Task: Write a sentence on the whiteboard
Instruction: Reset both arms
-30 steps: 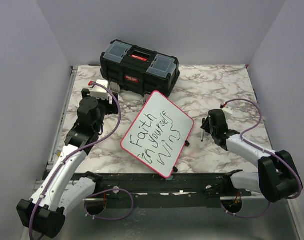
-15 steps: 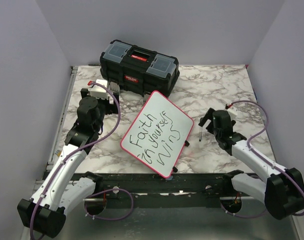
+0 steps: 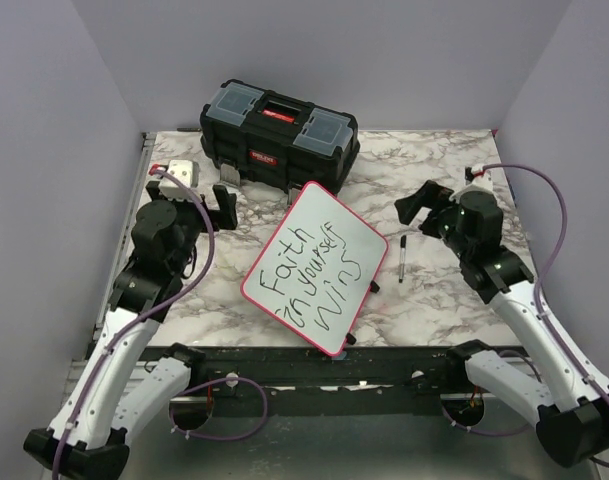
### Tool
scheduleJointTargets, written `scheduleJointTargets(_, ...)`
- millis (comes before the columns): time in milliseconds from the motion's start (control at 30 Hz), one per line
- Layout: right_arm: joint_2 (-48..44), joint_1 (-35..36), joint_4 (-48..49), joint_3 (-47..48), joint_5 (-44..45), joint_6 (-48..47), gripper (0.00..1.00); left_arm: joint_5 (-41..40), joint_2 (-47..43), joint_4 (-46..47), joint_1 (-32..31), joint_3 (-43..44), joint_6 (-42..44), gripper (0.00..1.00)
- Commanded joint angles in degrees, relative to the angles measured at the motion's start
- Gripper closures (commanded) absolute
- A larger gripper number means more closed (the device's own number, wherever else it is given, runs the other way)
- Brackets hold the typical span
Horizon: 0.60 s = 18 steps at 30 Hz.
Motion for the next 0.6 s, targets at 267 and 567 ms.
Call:
scheduleJointTargets(267, -12.7, -0.2, -6.5, 5.4, -10.9, 0.8, 0.00, 3.9, -28.0, -6.0, 0.3, -14.0, -4.8, 0.02)
scheduleJointTargets(567, -23.8, -0.2, -6.9, 1.3, -12.6, 1.7, 0.00, 3.1, -43.9, -11.4, 0.3, -20.3, -6.3, 0.02)
